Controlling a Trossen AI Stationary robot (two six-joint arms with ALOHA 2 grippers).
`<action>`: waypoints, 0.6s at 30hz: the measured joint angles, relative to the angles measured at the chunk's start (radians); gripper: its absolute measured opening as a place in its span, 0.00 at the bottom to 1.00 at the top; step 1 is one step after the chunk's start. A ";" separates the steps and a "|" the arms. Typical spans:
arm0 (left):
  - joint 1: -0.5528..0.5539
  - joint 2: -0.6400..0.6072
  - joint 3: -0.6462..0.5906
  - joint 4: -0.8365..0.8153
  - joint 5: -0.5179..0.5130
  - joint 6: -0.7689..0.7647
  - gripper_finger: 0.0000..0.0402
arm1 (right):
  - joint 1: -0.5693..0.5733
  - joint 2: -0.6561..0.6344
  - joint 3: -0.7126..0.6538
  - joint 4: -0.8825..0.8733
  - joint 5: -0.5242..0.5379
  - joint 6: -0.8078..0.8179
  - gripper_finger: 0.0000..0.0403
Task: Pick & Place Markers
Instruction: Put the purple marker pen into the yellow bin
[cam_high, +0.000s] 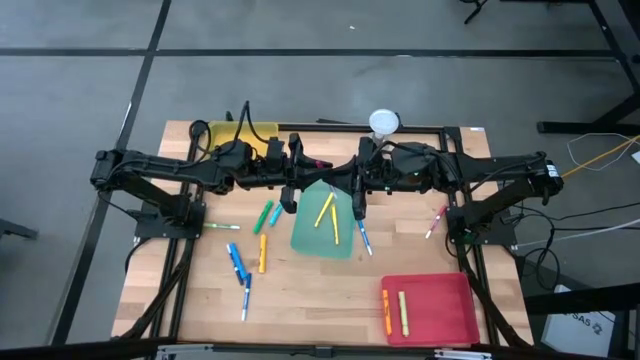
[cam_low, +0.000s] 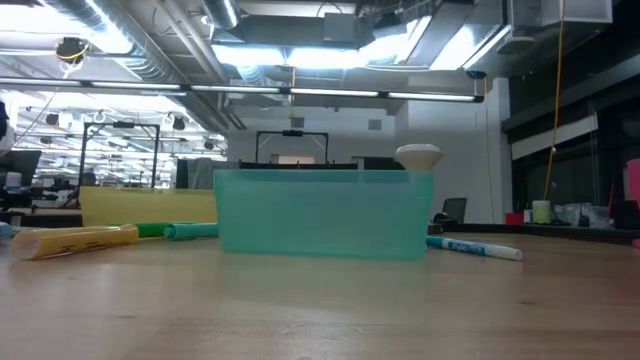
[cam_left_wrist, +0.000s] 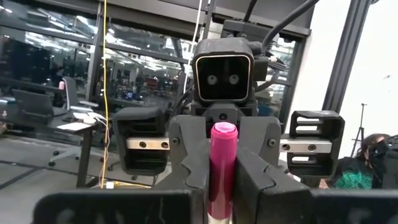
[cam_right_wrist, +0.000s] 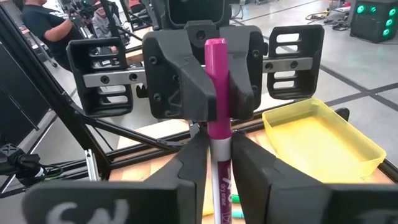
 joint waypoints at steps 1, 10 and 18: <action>0.000 0.000 0.000 0.000 0.000 0.000 0.08 | 0.000 0.000 0.000 0.000 0.000 0.001 0.19; 0.000 -0.001 -0.001 -0.001 -0.001 0.001 0.08 | 0.000 -0.003 0.000 0.001 -0.005 0.021 0.38; 0.030 -0.012 -0.002 -0.056 -0.002 0.024 0.08 | 0.000 -0.047 0.000 -0.062 -0.018 0.047 0.63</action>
